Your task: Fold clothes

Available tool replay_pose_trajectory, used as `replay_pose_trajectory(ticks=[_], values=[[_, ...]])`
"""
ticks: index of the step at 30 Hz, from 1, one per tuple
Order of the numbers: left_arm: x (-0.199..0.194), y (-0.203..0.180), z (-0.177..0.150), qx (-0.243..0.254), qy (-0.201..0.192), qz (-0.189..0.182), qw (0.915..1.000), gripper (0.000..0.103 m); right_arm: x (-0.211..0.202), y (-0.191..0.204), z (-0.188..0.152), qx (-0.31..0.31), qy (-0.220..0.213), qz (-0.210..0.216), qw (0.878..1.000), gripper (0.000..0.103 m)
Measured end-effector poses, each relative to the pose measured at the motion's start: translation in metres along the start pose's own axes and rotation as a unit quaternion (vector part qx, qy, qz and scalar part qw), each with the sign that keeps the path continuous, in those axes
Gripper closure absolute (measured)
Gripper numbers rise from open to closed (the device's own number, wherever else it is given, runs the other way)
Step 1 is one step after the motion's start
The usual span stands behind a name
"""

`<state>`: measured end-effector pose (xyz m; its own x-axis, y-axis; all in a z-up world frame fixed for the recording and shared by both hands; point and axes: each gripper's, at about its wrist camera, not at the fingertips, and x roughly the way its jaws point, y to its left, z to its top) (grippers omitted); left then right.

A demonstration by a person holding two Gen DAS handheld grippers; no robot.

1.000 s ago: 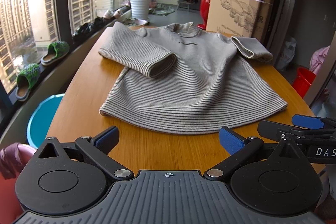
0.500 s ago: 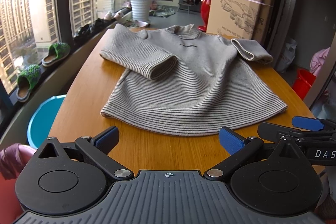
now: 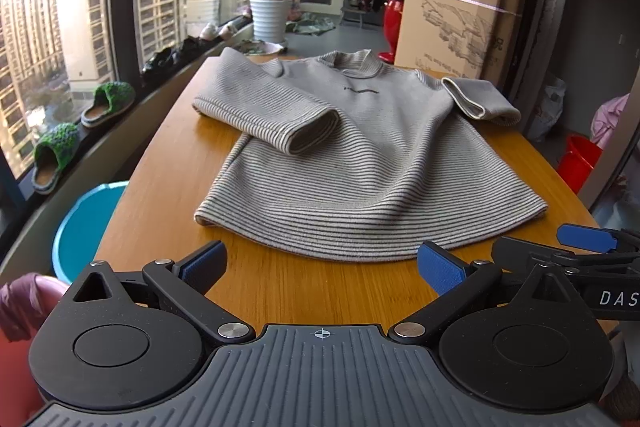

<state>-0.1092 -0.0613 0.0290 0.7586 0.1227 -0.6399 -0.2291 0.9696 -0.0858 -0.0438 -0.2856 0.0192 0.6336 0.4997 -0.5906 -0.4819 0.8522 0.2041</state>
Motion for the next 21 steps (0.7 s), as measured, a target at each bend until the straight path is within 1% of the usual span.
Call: replay_pose_trajectory(ticks=[8,15,21], values=[[-0.0011,0.0003,0.0004,-0.002,-0.002,0.001,1.0000,0.000,-0.0001,-0.0015,0.0005,0.002,0.002,0.000,1.000,0.000],[-0.0032,0.0019,0.0007,-0.002,-0.005,0.004,1.0000,0.000,-0.0030,-0.0063,0.0027,0.013,-0.010,-0.005,1.000,0.000],[-0.0041,0.0016,0.0014,0.000,-0.006,0.005,1.0000,0.000,-0.0020,-0.0052,0.0036,0.011,-0.009,-0.003,1.000,0.000]])
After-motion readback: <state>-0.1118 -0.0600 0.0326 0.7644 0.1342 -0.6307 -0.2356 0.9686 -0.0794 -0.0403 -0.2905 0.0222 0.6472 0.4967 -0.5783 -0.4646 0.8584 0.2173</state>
